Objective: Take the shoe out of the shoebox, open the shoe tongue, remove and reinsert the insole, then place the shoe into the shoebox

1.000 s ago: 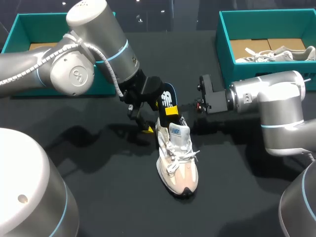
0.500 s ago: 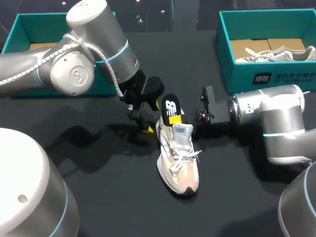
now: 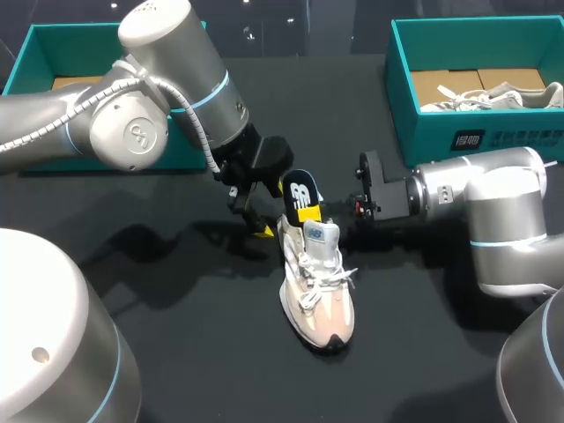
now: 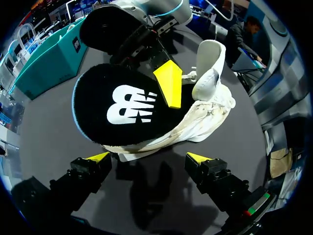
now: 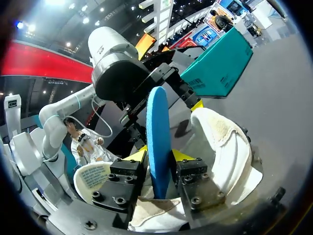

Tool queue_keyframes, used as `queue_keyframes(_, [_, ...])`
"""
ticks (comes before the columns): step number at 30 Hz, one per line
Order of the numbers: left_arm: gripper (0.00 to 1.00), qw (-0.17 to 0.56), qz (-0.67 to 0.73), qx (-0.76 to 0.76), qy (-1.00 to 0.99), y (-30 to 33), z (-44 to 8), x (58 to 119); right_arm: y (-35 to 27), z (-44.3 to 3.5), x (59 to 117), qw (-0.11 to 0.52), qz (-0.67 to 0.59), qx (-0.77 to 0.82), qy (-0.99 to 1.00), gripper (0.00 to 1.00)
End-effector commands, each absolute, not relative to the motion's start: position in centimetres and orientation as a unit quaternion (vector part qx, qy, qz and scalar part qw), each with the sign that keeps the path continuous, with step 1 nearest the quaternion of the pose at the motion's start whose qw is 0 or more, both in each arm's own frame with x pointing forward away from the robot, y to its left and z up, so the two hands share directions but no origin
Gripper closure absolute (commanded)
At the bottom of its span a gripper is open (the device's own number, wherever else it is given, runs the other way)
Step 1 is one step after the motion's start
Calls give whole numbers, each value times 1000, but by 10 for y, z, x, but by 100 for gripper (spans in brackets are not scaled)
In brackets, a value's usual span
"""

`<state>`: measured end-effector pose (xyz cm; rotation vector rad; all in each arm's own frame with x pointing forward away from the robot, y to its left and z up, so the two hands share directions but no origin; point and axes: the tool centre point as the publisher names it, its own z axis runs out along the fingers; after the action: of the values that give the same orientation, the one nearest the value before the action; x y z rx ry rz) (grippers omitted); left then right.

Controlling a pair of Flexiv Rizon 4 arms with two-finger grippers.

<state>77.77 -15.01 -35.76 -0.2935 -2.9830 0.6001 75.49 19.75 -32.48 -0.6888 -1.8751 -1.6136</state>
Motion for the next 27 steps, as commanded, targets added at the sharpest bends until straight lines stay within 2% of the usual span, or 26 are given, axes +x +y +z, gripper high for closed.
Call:
queue_keyframes(1, [0,42,196,-96,-975,-149,-357,777,198,-316,765,282,-594,-254,-709,69])
queue_keyframes(7, [0,42,196,-96,-975,-149,-357,777,201,-316,780,284,-591,-254,-711,72])
queue_keyframes(8, [0,42,196,-96,-975,-149,-357,777,202,-317,782,286,-590,-254,-711,75])
queue_keyframes(11, [0,42,196,-96,-975,-149,-357,777,203,-322,787,293,-586,-258,-710,100])
queue_keyframes(27, [0,42,196,-96,-975,-149,-357,777,191,-349,744,313,-570,-299,-699,100])
